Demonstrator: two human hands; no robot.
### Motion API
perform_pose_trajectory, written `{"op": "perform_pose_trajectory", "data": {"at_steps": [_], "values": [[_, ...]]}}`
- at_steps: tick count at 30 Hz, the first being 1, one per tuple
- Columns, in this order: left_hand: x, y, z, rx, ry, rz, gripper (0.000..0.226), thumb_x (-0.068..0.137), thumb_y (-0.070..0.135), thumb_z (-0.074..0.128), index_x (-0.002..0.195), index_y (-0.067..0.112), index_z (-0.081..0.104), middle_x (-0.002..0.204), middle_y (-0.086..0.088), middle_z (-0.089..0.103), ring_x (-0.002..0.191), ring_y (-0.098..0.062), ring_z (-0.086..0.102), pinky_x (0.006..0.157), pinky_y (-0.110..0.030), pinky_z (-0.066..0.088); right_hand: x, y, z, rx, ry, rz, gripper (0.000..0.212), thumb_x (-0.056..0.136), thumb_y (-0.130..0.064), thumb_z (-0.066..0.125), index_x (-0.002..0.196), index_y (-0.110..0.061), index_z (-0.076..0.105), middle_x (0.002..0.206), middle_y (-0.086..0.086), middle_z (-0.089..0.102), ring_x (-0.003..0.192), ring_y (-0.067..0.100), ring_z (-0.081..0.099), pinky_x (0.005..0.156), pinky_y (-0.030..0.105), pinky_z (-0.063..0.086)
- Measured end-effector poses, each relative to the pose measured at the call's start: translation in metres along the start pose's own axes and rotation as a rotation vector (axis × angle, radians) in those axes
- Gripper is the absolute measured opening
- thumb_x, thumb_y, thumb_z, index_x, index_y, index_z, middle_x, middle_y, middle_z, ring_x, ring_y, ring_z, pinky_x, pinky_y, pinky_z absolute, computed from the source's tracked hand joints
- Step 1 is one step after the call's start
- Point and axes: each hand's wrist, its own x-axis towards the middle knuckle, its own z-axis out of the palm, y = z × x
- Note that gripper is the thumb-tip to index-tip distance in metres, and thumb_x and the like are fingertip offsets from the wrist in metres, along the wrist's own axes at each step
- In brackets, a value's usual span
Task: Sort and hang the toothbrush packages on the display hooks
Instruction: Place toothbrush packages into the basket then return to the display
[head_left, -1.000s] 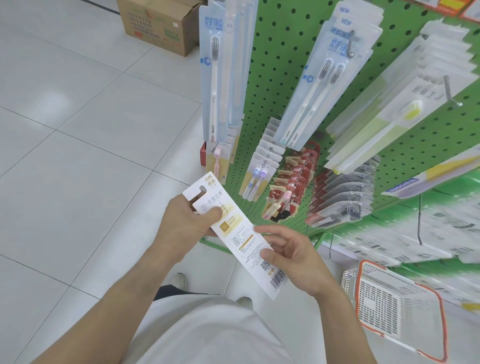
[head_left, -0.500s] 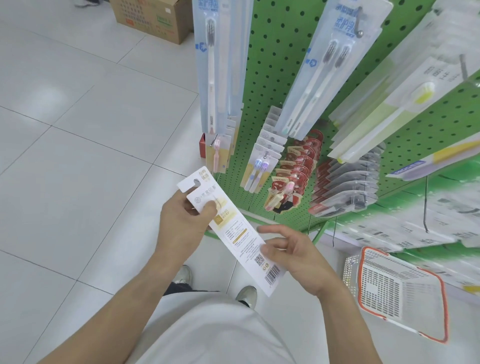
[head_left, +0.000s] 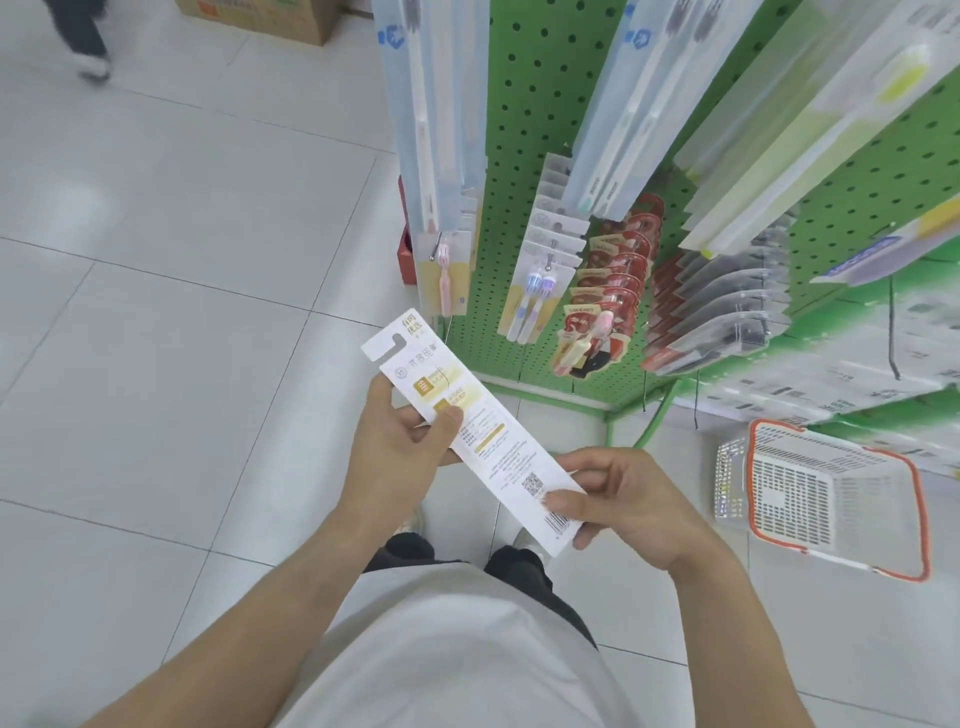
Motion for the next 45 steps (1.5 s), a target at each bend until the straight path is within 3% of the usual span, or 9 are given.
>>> {"op": "perform_pose_trajectory", "data": {"at_steps": [6,12,17,22,26,33,37,42,45], "values": [[-0.007,-0.015,-0.004,0.172,-0.259,-0.187,0.073,0.092,0.022,0.072,0.149,0.021,0.026,0.103,-0.008,0.074,0.082,-0.022,0.077,0.064,-0.028,0.061,-0.020,0.020,0.012,0.080,0.271,-0.115,0.012,0.079,0.006,0.078,0.088,-0.002,0.076,0.090,0.010,0.079,0.071,0.020,0.074,0.057,0.026,0.056],[-0.022,-0.026,0.024,0.100,-0.397,-0.185,0.067,0.078,0.039,0.073,0.130,0.005,0.048,0.105,-0.013,0.075,0.102,-0.024,0.073,0.089,-0.037,0.061,-0.039,0.068,0.035,-0.046,0.537,-0.306,0.030,0.076,0.007,0.082,0.085,-0.022,0.082,0.097,-0.002,0.075,0.089,0.020,0.071,0.079,0.032,0.057],[-0.044,-0.043,0.073,0.078,-0.431,-0.191,0.032,0.107,0.020,0.047,0.117,-0.009,0.056,0.112,-0.026,0.070,0.100,-0.030,0.074,0.088,-0.035,0.061,-0.077,0.103,0.018,-0.094,0.639,-0.368,0.036,0.069,-0.001,0.090,0.088,-0.031,0.080,0.102,-0.010,0.071,0.097,0.017,0.069,0.087,0.026,0.053],[-0.093,-0.065,0.146,0.104,-0.552,-0.182,0.033,0.109,0.016,0.039,0.118,-0.003,0.064,0.109,-0.018,0.075,0.104,-0.031,0.073,0.090,-0.037,0.059,-0.142,0.138,-0.040,-0.097,0.658,-0.317,0.030,0.068,-0.020,0.093,0.091,-0.030,0.077,0.099,-0.012,0.072,0.100,0.014,0.068,0.092,0.029,0.050],[-0.130,-0.090,0.215,0.200,-0.541,-0.212,0.029,0.106,0.019,0.048,0.107,0.000,0.070,0.101,-0.016,0.077,0.094,-0.030,0.075,0.081,-0.035,0.061,-0.197,0.168,-0.092,0.024,0.811,-0.255,0.025,0.074,-0.025,0.090,0.093,-0.028,0.073,0.098,-0.014,0.072,0.098,0.010,0.068,0.088,0.029,0.052],[-0.171,-0.136,0.328,0.309,-0.619,-0.210,0.026,0.101,0.022,0.058,0.105,0.001,0.073,0.097,-0.017,0.077,0.091,-0.035,0.075,0.081,-0.043,0.062,-0.267,0.207,-0.173,0.301,0.642,-0.148,0.024,0.085,-0.015,0.080,0.106,-0.014,0.070,0.091,0.008,0.076,0.076,0.024,0.073,0.064,0.031,0.056],[-0.172,-0.155,0.389,0.328,-0.673,-0.256,0.024,0.100,0.019,0.060,0.109,0.001,0.072,0.102,-0.017,0.077,0.095,-0.037,0.074,0.084,-0.046,0.061,-0.284,0.223,-0.222,0.323,0.735,-0.118,0.017,0.088,-0.010,0.077,0.104,-0.015,0.072,0.084,0.016,0.073,0.065,0.019,0.068,0.057,0.028,0.052],[-0.148,-0.174,0.476,0.350,-0.741,-0.316,0.019,0.099,0.013,0.061,0.112,0.003,0.072,0.104,-0.013,0.077,0.093,-0.029,0.075,0.075,-0.032,0.060,-0.281,0.239,-0.305,0.317,0.799,-0.032,0.012,0.092,-0.018,0.073,0.103,-0.023,0.071,0.082,0.004,0.074,0.069,0.013,0.069,0.058,0.025,0.050],[-0.126,-0.192,0.542,0.334,-0.752,-0.371,0.022,0.099,0.015,0.062,0.113,0.001,0.072,0.105,-0.015,0.077,0.094,-0.029,0.075,0.076,-0.031,0.060,-0.272,0.248,-0.368,0.378,0.788,0.011,0.024,0.091,-0.025,0.075,0.113,-0.028,0.064,0.083,-0.005,0.075,0.072,0.011,0.071,0.059,0.020,0.050]]}}
